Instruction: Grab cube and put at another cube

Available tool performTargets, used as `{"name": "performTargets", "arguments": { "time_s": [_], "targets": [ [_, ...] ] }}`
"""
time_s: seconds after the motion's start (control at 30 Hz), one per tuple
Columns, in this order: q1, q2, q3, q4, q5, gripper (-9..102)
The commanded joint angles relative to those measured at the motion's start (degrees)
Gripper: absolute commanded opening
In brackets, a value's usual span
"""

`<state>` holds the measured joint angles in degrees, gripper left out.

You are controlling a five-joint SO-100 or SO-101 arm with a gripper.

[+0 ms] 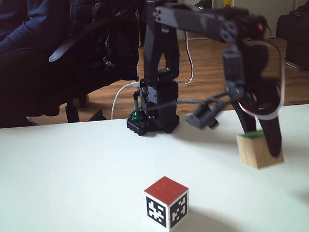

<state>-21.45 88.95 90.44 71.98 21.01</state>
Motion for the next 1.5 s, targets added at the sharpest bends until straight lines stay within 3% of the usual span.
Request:
{"name": "performTargets", "arguments": {
  "time_s": [0.0, 0.6, 1.47],
  "targets": [
    [4.22, 6.59, -0.44, 1.49, -1.41, 11],
    [25.93, 7.56, -6.42, 8.96, -10.55, 11],
    [31.46, 1.76, -2.46, 5.8, -13.62, 11]
  ]
}}
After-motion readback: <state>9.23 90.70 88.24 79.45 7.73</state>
